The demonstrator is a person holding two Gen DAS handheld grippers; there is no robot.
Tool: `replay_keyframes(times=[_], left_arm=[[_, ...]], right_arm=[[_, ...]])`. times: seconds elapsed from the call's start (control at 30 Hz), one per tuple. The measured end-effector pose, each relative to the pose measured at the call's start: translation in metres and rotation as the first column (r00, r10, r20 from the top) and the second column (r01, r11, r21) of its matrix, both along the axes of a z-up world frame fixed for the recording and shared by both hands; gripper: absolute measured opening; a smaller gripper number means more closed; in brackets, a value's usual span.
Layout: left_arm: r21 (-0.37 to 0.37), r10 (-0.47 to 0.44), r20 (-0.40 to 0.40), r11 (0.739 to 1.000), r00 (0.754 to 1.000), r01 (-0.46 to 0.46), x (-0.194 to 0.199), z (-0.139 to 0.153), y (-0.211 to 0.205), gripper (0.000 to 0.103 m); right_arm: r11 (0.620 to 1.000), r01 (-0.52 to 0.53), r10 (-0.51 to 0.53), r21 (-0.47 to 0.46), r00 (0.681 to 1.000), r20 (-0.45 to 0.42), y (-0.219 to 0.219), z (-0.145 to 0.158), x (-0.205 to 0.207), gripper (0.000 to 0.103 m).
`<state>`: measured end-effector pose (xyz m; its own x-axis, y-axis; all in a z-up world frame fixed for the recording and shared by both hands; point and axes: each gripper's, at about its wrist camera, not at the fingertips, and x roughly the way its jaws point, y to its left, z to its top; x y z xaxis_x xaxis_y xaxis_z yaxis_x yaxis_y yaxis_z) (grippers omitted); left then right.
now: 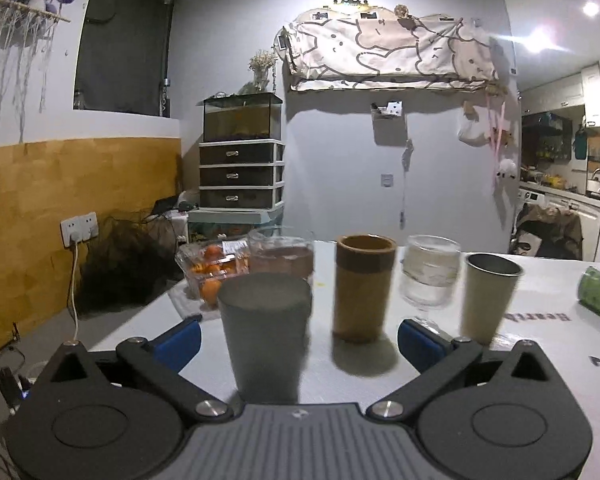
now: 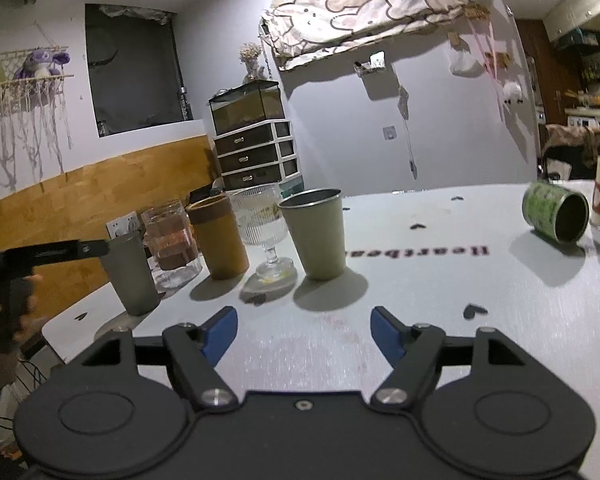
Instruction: Flip cup upright
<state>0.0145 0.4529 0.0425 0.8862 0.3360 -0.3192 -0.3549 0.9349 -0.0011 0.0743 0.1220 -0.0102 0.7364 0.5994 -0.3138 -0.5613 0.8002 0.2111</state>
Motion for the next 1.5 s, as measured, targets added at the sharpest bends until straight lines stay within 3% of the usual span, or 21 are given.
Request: replay_keyframes(times=[0.2,0.27,0.47,0.83,1.5], left_arm=[[0.026,-0.033,-0.003,0.999,0.999,0.033,-0.019,-0.004,-0.029,0.103],[0.027,-0.038,-0.008,0.999,0.999,0.038,-0.022,-0.006,-0.036,0.103],[0.021,-0.060,-0.026,0.998,0.998,0.060,-0.029,-0.017,-0.051,0.103],[-0.016,-0.070,-0.041,0.997,0.997,0.070,-0.033,-0.024,-0.057,0.103],[0.002,-0.042,-0.044,0.999,0.998,0.042,-0.037,-0.020,-0.059,0.103]], right_arm=[[0.999,0.022,-0.019,-0.049,0.998,0.063,0.013,0.007,0.001,0.088],[0.997,0.032,-0.026,-0.068,0.996,0.082,0.017,0.009,0.000,0.095],[0.993,0.035,-0.024,-0.108,0.994,0.103,0.026,0.010,-0.002,0.102],[0.988,0.041,-0.023,-0.152,0.993,0.115,0.037,0.008,-0.006,0.103],[0.987,0.036,-0.019,-0.158,0.994,0.108,0.037,0.007,-0.010,0.103]])
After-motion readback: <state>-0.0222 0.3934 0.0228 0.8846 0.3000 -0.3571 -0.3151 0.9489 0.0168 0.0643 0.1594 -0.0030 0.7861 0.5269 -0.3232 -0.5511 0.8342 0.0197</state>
